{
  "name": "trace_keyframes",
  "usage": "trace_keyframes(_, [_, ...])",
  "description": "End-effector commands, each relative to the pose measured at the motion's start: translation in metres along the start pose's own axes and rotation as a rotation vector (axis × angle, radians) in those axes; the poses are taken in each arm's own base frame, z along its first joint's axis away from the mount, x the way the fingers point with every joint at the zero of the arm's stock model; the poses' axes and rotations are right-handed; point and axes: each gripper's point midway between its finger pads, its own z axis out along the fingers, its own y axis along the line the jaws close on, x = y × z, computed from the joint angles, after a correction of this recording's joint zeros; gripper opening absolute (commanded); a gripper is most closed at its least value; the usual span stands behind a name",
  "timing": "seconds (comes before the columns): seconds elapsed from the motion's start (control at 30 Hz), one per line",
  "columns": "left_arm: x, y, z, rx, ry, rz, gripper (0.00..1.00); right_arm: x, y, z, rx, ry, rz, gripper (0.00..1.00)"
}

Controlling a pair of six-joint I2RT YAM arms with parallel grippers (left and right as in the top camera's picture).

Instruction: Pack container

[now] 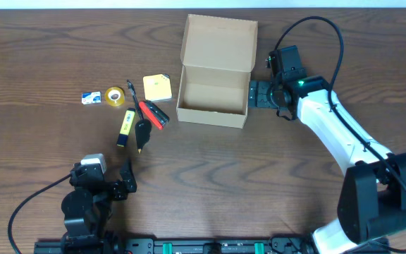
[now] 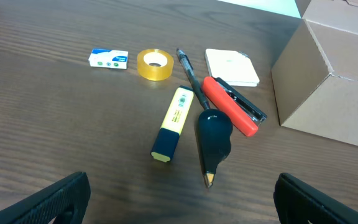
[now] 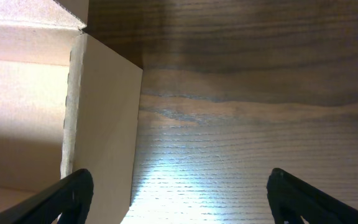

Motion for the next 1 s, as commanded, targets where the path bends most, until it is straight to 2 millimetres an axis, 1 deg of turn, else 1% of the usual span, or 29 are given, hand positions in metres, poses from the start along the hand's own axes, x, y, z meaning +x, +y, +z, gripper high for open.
trace_keyframes(0.0, [0.0054,0.0003,0.0024,0.002,0.009,-0.01,0.95,0.0029,0.0017,0.0046,0.002,0.014,-0.005,0.87])
trace_keyframes(0.2, [0.0054,0.0003,0.0024,0.002,0.009,-0.01,0.95,0.0027,0.0007,0.0049,0.007,0.013,-0.005,0.91])
trace_keyframes(0.27, [0.0054,0.0003,0.0024,0.002,0.009,-0.01,0.96,0.0019,-0.0015,0.0049,0.02,0.008,-0.005,0.99])
trace_keyframes(0.97, [0.0054,0.0003,0.0024,0.002,0.009,-0.01,0.95,0.0022,-0.0033,0.0049,0.026,0.01,-0.004,0.99])
